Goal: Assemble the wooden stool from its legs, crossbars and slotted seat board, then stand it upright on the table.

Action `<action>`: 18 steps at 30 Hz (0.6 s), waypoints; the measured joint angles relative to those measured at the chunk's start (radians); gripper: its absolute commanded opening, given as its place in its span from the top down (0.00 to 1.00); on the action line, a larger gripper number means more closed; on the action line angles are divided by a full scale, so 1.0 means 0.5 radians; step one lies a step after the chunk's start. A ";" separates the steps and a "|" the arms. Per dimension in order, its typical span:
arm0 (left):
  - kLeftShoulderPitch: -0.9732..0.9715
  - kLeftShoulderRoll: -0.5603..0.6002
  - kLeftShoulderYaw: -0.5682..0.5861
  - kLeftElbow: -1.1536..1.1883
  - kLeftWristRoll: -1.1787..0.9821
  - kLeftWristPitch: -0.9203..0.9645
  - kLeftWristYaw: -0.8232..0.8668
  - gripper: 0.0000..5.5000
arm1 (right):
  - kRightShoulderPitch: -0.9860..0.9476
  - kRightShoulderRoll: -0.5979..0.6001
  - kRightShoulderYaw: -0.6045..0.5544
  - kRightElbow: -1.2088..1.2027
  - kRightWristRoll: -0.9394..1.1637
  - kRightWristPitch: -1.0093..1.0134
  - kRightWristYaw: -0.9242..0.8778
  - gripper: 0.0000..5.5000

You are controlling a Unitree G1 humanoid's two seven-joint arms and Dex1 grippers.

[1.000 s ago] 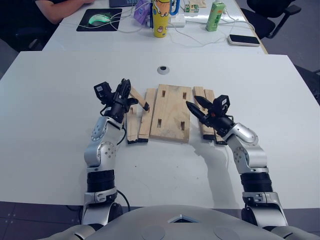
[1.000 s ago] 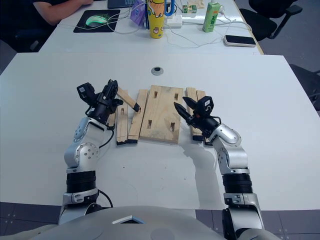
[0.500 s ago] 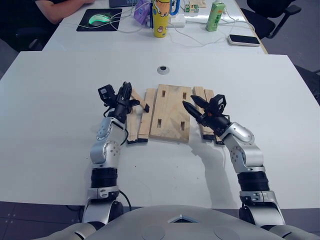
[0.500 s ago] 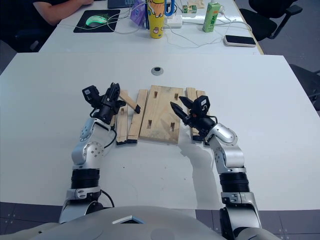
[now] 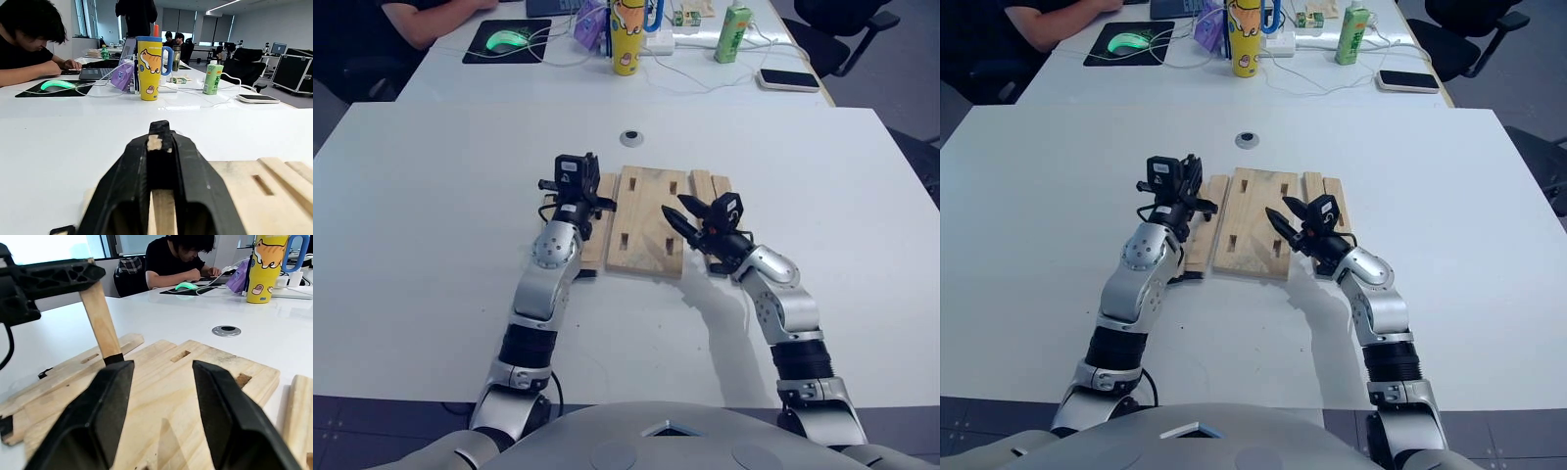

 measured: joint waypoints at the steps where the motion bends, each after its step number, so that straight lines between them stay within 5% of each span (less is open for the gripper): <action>1: 0.001 0.001 0.000 0.002 0.004 0.000 0.000 0.92 | 0.011 0.004 0.007 -0.004 -0.002 0.000 -0.012 0.60; 18: 0.044 0.112 -0.039 0.252 0.105 -0.507 -0.157 0.92 | 0.037 0.004 0.022 0.006 -0.080 -0.016 -0.079 0.60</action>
